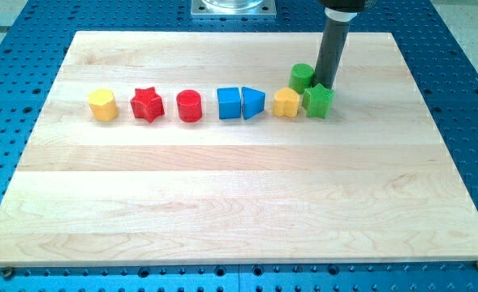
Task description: Slide the heart to the top of the green circle
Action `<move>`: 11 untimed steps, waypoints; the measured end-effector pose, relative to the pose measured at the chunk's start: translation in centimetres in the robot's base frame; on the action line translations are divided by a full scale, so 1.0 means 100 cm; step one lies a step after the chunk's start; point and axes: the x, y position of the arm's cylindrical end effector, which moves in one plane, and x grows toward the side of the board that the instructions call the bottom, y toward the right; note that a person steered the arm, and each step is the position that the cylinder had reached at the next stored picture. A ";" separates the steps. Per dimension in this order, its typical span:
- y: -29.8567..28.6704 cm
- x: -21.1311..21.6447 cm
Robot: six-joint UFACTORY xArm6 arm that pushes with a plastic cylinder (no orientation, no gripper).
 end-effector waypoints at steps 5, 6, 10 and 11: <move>-0.073 0.084; -0.077 0.049; -0.061 -0.049; -0.067 -0.071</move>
